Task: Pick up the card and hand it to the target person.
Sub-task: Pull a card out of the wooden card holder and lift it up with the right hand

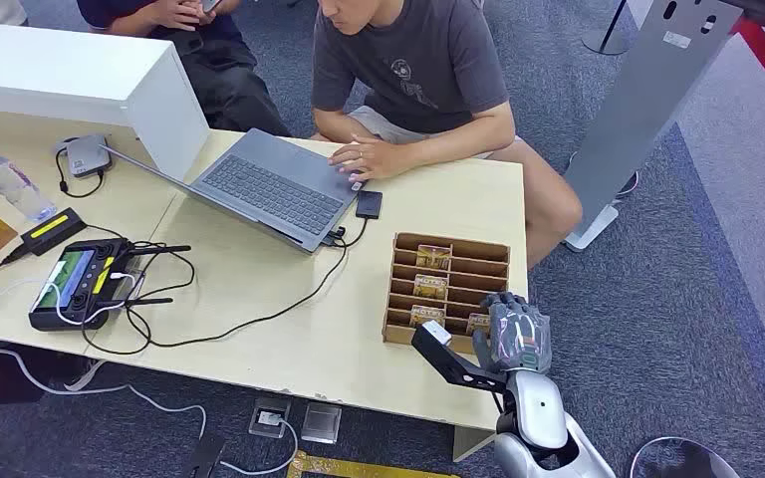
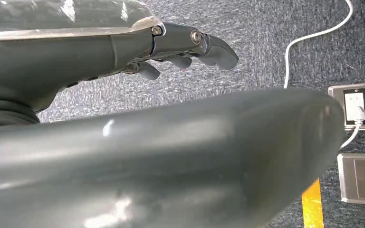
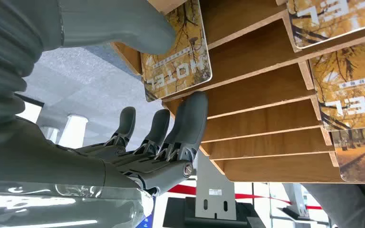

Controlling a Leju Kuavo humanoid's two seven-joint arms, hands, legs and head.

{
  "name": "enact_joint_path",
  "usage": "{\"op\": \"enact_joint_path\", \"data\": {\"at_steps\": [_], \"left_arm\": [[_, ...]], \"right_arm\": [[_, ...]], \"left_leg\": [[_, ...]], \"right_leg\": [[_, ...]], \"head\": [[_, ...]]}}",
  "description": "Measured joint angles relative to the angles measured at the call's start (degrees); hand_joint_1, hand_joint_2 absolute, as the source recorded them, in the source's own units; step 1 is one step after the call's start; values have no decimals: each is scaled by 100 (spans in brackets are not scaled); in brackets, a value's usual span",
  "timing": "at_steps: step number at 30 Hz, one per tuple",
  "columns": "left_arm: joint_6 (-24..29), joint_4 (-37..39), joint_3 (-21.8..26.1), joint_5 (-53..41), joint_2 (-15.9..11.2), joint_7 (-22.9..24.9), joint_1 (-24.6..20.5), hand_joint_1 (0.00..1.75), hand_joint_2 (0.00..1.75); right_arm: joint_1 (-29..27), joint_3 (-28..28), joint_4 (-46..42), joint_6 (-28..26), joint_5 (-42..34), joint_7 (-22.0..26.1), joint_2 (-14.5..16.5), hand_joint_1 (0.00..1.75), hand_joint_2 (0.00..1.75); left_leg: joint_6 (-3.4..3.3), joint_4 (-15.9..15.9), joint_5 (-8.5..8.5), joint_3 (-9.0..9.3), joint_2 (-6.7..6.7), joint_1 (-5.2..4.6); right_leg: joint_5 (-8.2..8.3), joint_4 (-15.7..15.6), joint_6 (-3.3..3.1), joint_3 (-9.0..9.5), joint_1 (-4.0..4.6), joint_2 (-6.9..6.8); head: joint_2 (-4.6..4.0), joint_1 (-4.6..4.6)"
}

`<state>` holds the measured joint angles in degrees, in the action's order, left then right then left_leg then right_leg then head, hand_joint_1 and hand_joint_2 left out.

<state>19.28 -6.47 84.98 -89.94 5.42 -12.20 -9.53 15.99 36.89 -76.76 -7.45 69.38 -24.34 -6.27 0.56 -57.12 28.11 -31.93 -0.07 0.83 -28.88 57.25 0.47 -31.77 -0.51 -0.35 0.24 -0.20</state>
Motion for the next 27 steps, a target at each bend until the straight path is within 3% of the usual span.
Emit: {"op": "enact_joint_path", "data": {"at_steps": [16,20,27], "left_arm": [[-7,0,0,0,0,0,0,0,0],[-7,0,2,0,0,0,0,0,0],[-7,0,12,0,-2,0,-1,0,0]], "right_arm": [[-5,15,-9,140,119,-10,0,96,175],[-3,44,-12,144,144,25,1,132,175],[-4,60,-15,131,161,27,2,148,175]], "left_leg": [[0,0,0,1,0,0],[0,0,0,2,1,0],[0,0,0,5,2,0]], "right_leg": [[0,0,0,1,0,0],[0,0,0,1,0,0],[0,0,0,4,0,2]], "head": [[0,0],[0,1],[0,-1]]}}
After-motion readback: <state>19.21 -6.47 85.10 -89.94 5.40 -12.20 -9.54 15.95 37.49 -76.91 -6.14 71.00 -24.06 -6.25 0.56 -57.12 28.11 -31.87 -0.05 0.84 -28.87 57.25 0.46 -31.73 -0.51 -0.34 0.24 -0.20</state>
